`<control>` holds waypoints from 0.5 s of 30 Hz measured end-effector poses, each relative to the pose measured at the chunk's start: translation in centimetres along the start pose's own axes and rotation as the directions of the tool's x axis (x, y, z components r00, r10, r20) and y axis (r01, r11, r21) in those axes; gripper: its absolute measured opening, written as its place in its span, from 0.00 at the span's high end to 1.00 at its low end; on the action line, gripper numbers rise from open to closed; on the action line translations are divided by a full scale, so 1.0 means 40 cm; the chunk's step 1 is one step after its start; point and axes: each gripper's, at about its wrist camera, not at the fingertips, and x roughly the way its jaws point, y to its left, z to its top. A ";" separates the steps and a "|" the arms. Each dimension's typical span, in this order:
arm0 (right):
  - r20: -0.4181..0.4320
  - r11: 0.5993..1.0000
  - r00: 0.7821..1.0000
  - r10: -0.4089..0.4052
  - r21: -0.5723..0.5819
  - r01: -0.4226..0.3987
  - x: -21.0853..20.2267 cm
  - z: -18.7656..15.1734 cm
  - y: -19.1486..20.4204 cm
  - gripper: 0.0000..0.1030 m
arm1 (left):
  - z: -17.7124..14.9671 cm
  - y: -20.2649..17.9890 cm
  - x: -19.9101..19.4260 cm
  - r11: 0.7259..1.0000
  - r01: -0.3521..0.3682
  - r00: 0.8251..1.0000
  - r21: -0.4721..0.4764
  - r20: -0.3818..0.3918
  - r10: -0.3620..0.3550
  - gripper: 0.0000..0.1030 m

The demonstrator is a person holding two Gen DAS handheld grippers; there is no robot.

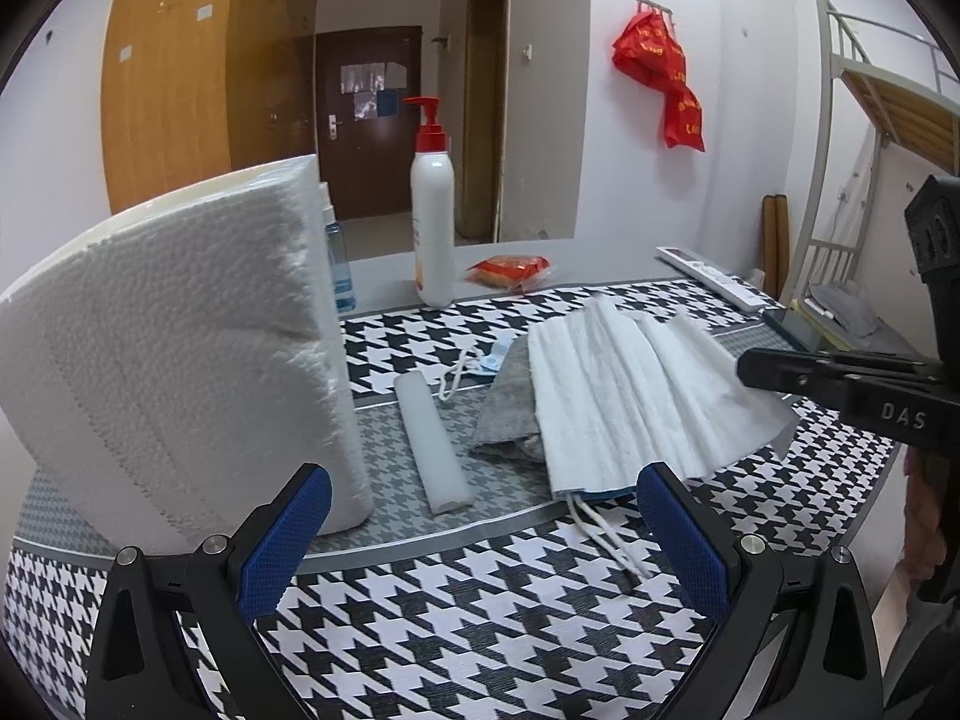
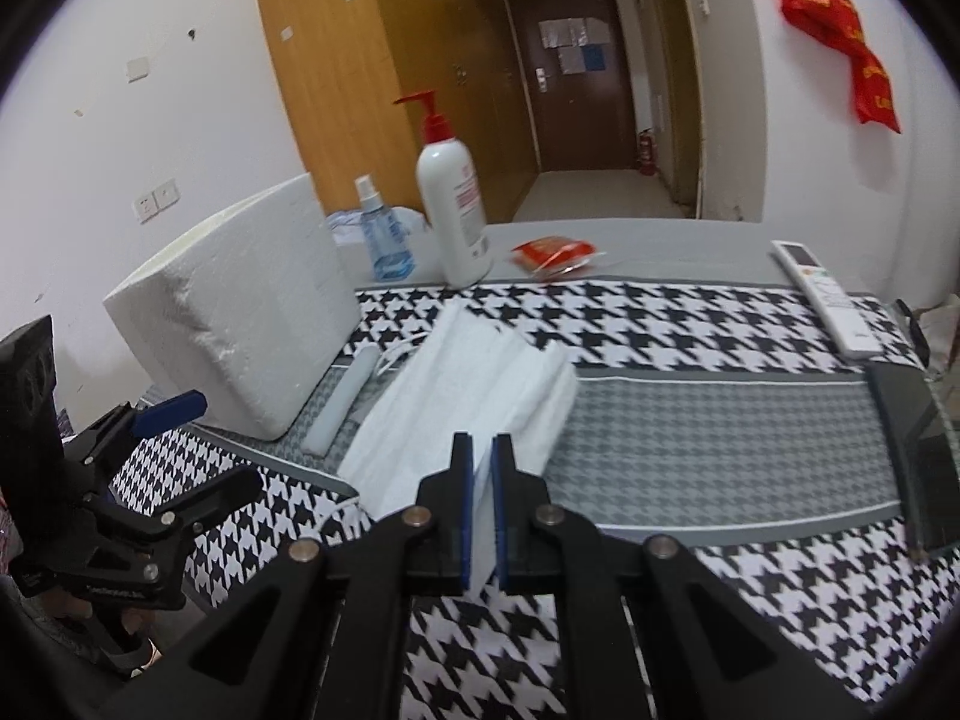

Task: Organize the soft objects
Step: 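Drag and lift the white face mask across the table with the right gripper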

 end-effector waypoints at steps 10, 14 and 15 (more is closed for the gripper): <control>0.015 0.995 0.997 -0.076 0.060 0.075 -0.056 -0.018 -0.072 0.92 | 0.006 -0.035 0.016 0.999 0.026 1.000 0.025 -0.013 -0.026 0.01; -0.040 0.997 0.997 -0.069 0.044 0.071 -0.026 -0.040 -0.060 0.91 | 0.008 -0.038 0.018 0.999 0.022 1.000 0.027 -0.014 -0.022 0.01; -0.050 0.997 0.997 -0.059 0.047 0.061 -0.017 -0.045 -0.057 0.87 | 0.009 -0.038 0.019 0.999 0.020 1.000 0.026 -0.014 -0.020 0.01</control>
